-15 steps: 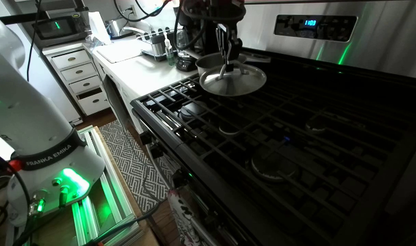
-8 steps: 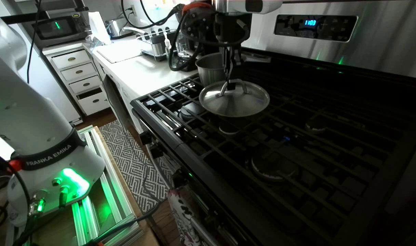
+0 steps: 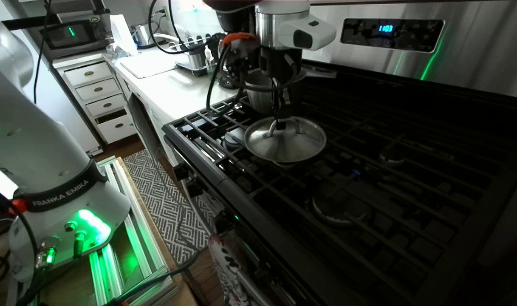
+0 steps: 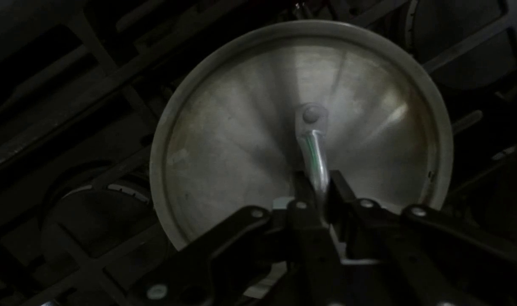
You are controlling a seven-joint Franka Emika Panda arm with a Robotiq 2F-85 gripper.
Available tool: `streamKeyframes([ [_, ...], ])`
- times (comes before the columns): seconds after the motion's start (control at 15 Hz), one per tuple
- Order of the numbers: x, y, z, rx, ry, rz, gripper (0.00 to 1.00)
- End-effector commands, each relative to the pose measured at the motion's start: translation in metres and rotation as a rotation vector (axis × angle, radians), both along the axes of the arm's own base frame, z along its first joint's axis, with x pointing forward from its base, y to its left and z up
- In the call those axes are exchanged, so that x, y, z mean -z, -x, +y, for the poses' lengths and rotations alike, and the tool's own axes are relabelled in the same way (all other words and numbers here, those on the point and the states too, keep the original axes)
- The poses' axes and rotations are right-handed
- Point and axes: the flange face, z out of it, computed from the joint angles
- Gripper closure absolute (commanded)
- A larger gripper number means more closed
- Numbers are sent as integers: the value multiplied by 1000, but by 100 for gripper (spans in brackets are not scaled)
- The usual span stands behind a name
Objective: Remove the lid from the pot, put it on the stove and move the pot to the right
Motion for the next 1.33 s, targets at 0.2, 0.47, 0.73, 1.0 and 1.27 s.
streamKeyframes([
  [0.2,26,7,4,31,2,-18,96],
  [0.47,28,5,4,29,3,-17,80],
  [0.73,19,4,2,29,1,-27,40],
  [1.0,-4,-1,1,-3,25,-56,12],
  [1.27,-39,-27,8,-44,47,-113,0],
])
